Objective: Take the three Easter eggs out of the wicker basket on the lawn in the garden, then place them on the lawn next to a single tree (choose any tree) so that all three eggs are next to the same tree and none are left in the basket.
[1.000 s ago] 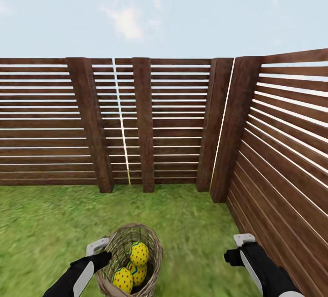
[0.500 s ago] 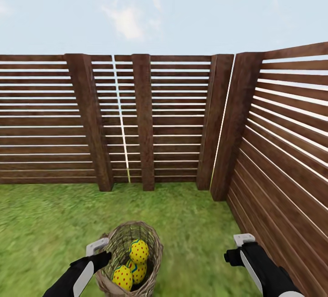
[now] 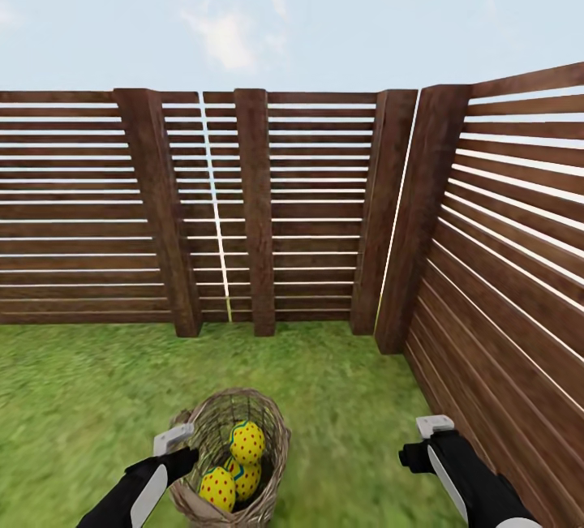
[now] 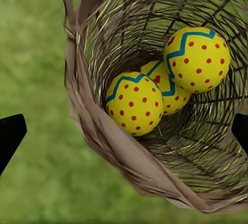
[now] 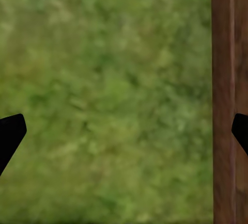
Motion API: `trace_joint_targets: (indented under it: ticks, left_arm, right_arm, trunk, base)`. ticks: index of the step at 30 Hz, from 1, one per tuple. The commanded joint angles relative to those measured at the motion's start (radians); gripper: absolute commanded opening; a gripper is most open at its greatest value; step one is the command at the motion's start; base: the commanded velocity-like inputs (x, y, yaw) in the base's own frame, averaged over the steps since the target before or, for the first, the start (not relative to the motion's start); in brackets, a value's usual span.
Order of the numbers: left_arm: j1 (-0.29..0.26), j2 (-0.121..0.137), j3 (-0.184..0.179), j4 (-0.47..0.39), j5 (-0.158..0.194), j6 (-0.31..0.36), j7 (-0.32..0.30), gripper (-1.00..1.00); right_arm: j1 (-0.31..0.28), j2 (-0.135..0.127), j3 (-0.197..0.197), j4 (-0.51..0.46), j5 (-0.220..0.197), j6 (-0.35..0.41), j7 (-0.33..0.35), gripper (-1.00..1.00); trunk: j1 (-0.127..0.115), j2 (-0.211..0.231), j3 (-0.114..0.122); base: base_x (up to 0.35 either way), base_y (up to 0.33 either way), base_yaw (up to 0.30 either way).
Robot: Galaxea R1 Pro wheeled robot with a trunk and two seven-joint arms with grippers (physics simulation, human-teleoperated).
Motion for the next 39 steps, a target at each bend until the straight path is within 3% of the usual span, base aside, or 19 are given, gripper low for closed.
trace_joint_targets:
  ticks: [1,39]
  left_arm:
    - [0.000,0.000,0.000,-0.002,0.011,0.005,0.005,1.00]
    - [0.000,0.000,-0.002,0.004,0.012,0.004,0.005,1.00]
  right_arm:
    - [0.000,-0.001,0.004,-0.001,0.001,0.005,0.000,1.00]
    - [0.000,-0.001,0.003,0.000,0.001,0.005,0.000,1.00]
  trunk:
    - [0.004,-0.008,-0.004]
    - [0.150,-0.274,-0.123]
  base:
    - [0.000,0.000,0.000]
    - [0.000,0.000,0.000]
